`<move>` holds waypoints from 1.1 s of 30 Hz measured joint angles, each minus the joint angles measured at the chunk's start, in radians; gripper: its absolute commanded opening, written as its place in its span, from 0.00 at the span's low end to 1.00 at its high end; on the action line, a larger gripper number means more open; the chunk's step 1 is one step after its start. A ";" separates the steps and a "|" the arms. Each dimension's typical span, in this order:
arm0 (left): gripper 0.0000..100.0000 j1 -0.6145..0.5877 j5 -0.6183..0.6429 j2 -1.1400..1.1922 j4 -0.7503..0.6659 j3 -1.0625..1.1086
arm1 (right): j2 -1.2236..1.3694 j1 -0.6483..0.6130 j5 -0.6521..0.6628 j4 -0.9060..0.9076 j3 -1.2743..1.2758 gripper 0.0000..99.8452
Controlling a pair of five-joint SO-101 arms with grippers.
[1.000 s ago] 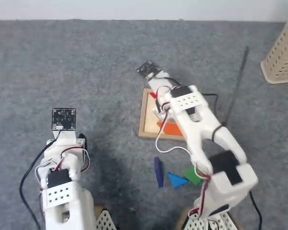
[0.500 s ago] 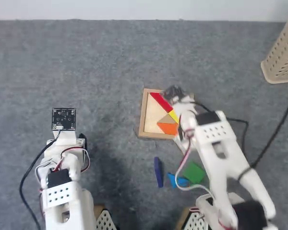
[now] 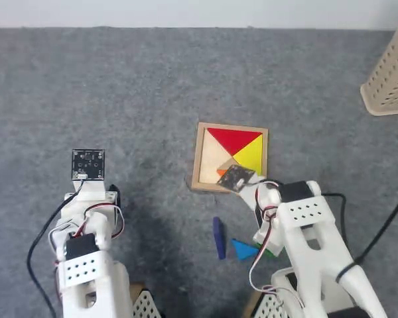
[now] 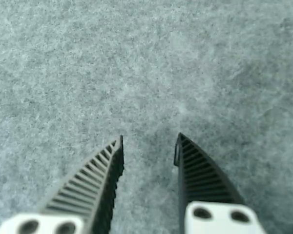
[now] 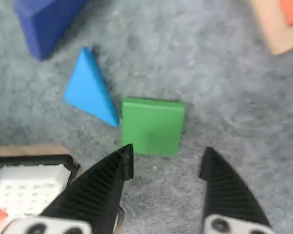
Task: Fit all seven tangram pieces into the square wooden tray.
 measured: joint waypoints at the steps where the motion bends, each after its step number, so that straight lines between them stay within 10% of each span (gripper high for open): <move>1: 0.17 0.000 0.000 0.000 0.000 0.000 | 0.003 -0.002 0.012 -0.002 0.005 0.24; 33: 0.17 0.000 0.000 0.000 0.000 0.000 | 0.423 -0.005 -0.201 -0.224 -0.207 0.24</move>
